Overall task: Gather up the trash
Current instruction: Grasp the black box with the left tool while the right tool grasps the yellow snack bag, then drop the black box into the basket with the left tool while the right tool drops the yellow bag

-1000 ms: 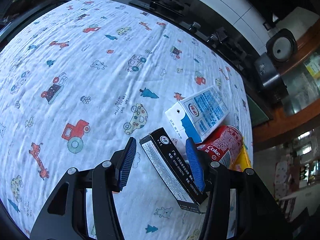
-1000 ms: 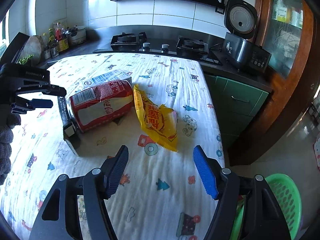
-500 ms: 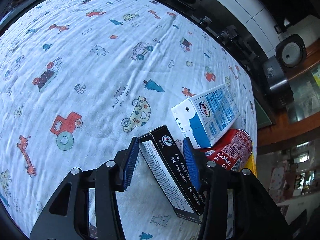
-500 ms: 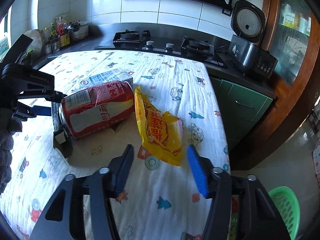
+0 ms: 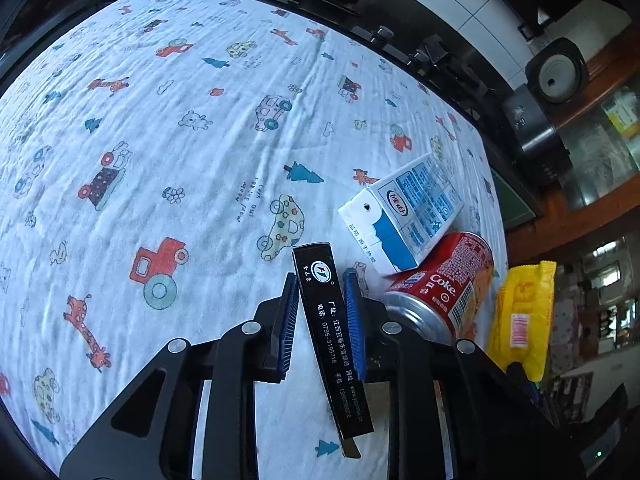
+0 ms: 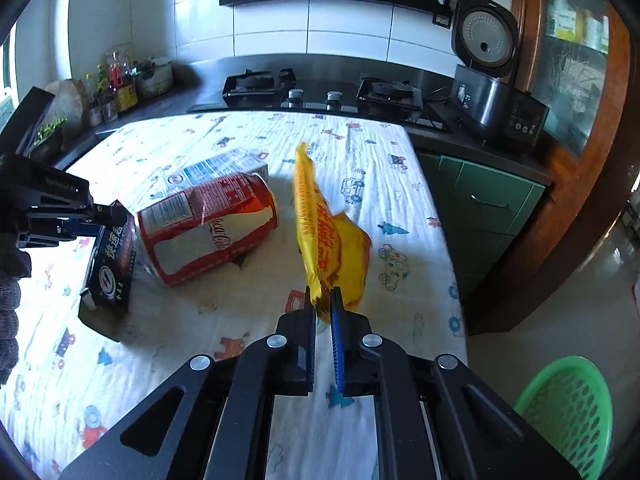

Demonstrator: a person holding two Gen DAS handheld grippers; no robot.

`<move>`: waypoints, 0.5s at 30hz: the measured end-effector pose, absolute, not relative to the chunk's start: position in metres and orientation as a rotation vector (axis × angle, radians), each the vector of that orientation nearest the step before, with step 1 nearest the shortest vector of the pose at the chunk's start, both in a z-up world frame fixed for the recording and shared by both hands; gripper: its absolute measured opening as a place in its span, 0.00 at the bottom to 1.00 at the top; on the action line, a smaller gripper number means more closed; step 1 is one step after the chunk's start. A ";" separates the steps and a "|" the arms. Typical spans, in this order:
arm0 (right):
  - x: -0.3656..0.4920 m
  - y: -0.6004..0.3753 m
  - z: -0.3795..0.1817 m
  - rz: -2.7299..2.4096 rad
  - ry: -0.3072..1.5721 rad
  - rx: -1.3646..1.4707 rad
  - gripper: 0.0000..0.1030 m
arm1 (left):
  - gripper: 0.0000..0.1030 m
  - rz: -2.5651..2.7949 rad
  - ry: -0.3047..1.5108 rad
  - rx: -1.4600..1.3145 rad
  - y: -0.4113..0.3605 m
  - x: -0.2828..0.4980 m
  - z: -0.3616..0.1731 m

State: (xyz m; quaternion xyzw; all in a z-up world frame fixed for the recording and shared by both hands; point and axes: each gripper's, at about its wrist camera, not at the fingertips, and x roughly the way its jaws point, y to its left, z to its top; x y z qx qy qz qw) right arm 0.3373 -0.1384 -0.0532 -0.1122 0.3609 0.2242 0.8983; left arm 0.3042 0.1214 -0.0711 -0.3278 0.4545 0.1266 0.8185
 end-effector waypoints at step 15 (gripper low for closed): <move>0.262 -0.192 -0.017 0.464 0.711 -0.114 0.03 | 0.18 0.115 0.967 -0.597 0.088 0.250 -0.042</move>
